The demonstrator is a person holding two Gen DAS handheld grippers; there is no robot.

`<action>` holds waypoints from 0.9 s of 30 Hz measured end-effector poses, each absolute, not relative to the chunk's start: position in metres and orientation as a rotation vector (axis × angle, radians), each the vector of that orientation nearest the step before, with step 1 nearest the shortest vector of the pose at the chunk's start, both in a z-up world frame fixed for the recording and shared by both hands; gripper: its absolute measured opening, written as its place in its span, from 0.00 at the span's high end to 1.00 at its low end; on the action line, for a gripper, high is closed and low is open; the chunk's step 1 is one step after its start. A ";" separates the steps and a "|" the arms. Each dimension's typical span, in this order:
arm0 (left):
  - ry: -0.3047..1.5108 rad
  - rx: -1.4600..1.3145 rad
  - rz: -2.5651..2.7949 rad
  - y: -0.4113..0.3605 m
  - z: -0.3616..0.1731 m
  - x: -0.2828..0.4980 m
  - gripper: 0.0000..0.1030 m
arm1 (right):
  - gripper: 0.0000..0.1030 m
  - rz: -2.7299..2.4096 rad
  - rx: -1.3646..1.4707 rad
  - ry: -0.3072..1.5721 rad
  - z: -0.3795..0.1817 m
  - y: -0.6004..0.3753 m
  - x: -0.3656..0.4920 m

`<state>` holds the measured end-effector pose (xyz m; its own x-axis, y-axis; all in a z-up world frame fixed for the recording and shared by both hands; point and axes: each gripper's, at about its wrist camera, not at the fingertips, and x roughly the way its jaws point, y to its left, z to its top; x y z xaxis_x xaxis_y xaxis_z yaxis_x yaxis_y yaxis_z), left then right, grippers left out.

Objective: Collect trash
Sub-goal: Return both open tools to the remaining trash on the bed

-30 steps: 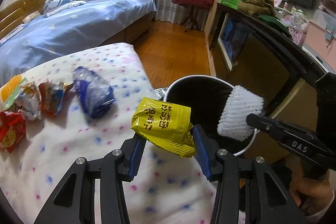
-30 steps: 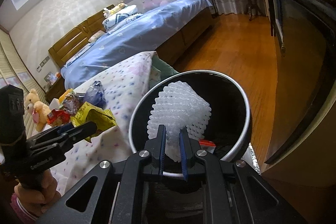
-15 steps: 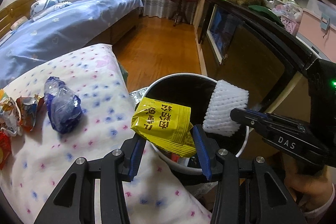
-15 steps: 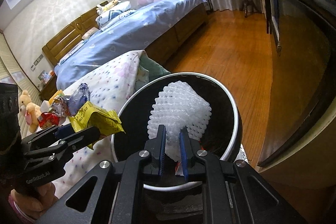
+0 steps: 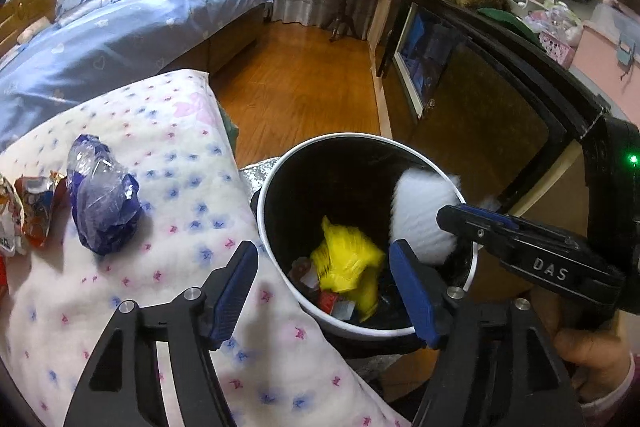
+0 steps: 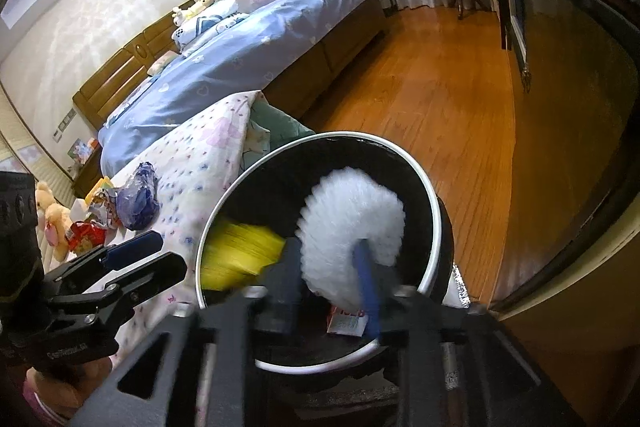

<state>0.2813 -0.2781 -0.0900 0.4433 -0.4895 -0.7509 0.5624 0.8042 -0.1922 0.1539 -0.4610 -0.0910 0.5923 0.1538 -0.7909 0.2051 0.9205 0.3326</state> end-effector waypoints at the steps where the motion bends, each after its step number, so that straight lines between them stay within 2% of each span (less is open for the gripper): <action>1: 0.899 0.085 -0.649 -0.276 -0.090 0.281 0.34 | 0.59 -0.034 0.416 0.941 -0.090 -0.461 0.153; 5: 0.893 0.061 -0.641 -0.265 -0.088 0.275 0.34 | 0.58 -0.033 0.424 0.931 -0.087 -0.459 0.151; 7: 0.889 0.058 -0.632 -0.259 -0.087 0.271 0.34 | 0.55 -0.030 0.424 0.925 -0.085 -0.457 0.150; 12: 0.884 0.047 -0.595 -0.235 -0.087 0.258 0.34 | 0.34 -0.007 0.425 0.899 -0.079 -0.442 0.148; 15: 0.879 0.032 -0.565 -0.217 -0.086 0.250 0.34 | 0.29 0.015 0.420 0.889 -0.076 -0.428 0.147; 27: 0.874 -0.049 -0.431 -0.137 -0.080 0.228 0.34 | 0.25 0.118 0.399 0.882 -0.071 -0.366 0.152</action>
<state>0.2281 -0.1373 -0.0802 0.5614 -0.3851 -0.7324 0.3458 0.9133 -0.2152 0.1524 -0.3659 -0.0706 0.6341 0.2628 -0.7272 0.0619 0.9202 0.3865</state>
